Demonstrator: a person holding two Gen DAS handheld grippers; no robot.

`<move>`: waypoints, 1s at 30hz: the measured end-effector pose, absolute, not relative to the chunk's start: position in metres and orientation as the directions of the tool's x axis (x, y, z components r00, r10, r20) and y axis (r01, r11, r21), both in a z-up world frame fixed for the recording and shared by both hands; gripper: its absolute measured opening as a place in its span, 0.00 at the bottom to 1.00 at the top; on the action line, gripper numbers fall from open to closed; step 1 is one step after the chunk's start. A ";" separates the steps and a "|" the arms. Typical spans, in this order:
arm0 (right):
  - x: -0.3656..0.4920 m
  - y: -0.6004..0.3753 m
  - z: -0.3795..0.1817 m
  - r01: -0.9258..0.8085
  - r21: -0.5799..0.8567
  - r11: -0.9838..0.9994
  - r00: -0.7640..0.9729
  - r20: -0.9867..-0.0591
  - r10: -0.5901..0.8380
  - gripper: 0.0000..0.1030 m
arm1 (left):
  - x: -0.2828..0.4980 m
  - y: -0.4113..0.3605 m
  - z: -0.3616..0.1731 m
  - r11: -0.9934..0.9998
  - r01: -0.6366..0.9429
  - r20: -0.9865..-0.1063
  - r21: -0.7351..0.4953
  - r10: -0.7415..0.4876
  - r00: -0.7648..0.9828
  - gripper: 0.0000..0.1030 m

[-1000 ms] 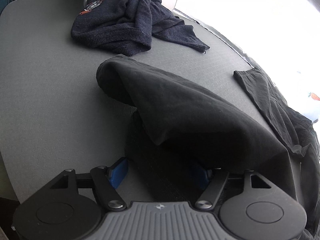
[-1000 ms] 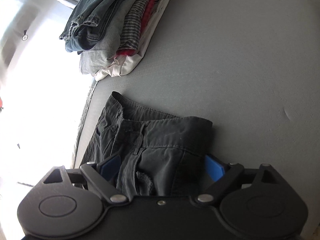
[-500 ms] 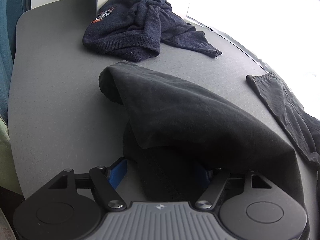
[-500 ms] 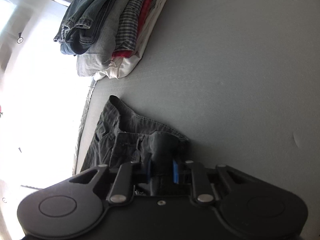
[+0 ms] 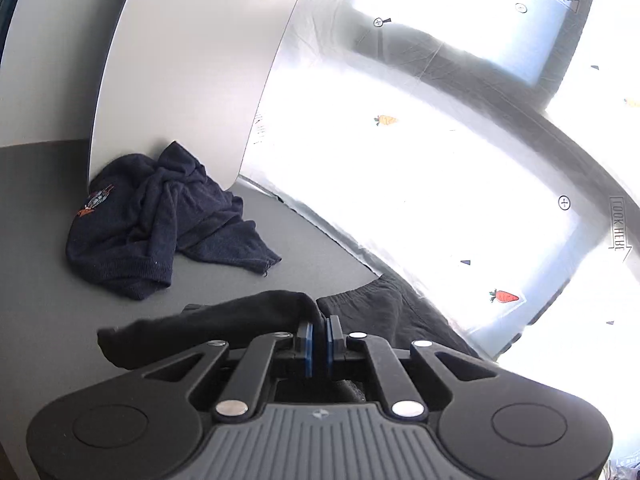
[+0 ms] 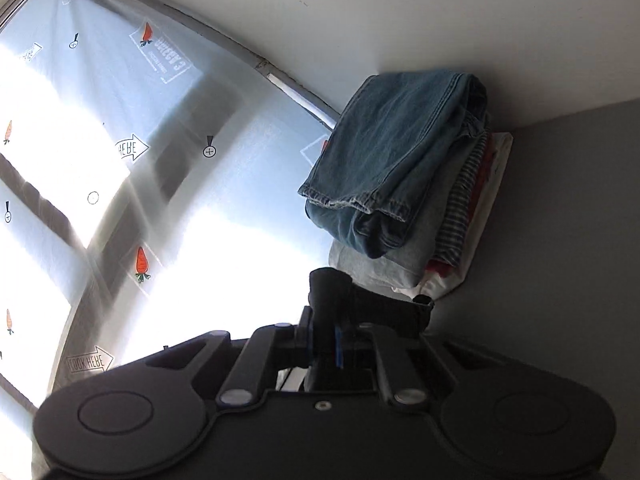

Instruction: Fold clothes

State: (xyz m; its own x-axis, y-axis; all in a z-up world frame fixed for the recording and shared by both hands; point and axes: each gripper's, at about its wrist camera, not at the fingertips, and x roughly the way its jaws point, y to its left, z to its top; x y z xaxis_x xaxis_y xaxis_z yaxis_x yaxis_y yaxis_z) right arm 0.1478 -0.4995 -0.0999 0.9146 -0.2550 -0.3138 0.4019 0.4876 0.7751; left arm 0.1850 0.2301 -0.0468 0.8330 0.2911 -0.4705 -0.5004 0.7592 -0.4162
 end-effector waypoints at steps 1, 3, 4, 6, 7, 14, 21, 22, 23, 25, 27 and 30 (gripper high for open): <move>0.148 -0.501 -0.103 0.442 0.748 0.495 0.896 -0.347 -0.276 0.10 | 0.185 0.230 -0.053 0.753 -0.512 -0.493 -0.413 0.288 0.821 0.07; 0.148 -0.504 -0.116 0.512 0.701 0.496 0.859 -0.413 -0.302 0.10 | 0.185 0.231 -0.067 0.740 -0.539 -0.544 -0.403 0.280 0.791 0.07; 0.147 -0.502 -0.126 0.552 0.671 0.495 0.834 -0.455 -0.314 0.10 | 0.183 0.232 -0.084 0.725 -0.569 -0.604 -0.389 0.266 0.752 0.07; 0.148 -0.497 -0.151 0.647 0.579 0.496 0.758 -0.562 -0.332 0.10 | 0.173 0.237 -0.121 0.698 -0.622 -0.712 -0.356 0.229 0.664 0.07; 0.149 -0.495 -0.164 0.688 0.532 0.494 0.715 -0.614 -0.334 0.11 | 0.167 0.240 -0.141 0.681 -0.654 -0.763 -0.330 0.216 0.609 0.07; 0.133 -0.489 -0.213 0.800 0.433 0.415 0.576 -0.748 -0.330 0.38 | 0.135 0.274 -0.191 0.576 -0.720 -0.826 -0.388 0.128 0.548 0.28; 0.122 -0.466 -0.218 0.788 0.485 0.380 0.601 -0.738 -0.306 0.52 | 0.116 0.292 -0.186 0.487 -0.734 -0.768 -0.474 0.179 0.614 0.32; 0.121 -0.463 -0.218 0.788 0.485 0.379 0.602 -0.737 -0.308 0.52 | 0.113 0.296 -0.184 0.483 -0.737 -0.757 -0.474 0.204 0.621 0.32; 0.120 -0.459 -0.218 0.788 0.486 0.378 0.602 -0.736 -0.309 0.52 | 0.112 0.303 -0.183 0.480 -0.741 -0.759 -0.470 0.209 0.616 0.32; 0.116 -0.451 -0.218 0.784 0.506 0.361 0.611 -0.732 -0.302 0.58 | 0.112 0.316 -0.182 0.475 -0.750 -0.764 -0.459 0.220 0.607 0.32; 0.114 -0.444 -0.219 0.779 0.525 0.343 0.621 -0.724 -0.300 0.64 | 0.117 0.325 -0.183 0.488 -0.756 -0.772 -0.436 0.228 0.593 0.32; 0.114 -0.427 -0.222 0.782 0.519 0.346 0.616 -0.728 -0.300 0.71 | 0.131 0.330 -0.191 0.525 -0.755 -0.789 -0.393 0.229 0.570 0.34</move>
State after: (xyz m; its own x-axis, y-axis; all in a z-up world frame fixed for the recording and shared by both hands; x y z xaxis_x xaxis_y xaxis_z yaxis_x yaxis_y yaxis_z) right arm 0.1144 -0.4271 -0.2221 0.6157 -0.3005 -0.7284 0.7821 0.3456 0.5186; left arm 0.1309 0.3299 -0.1915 0.5703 0.2291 -0.7888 -0.7546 0.5254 -0.3930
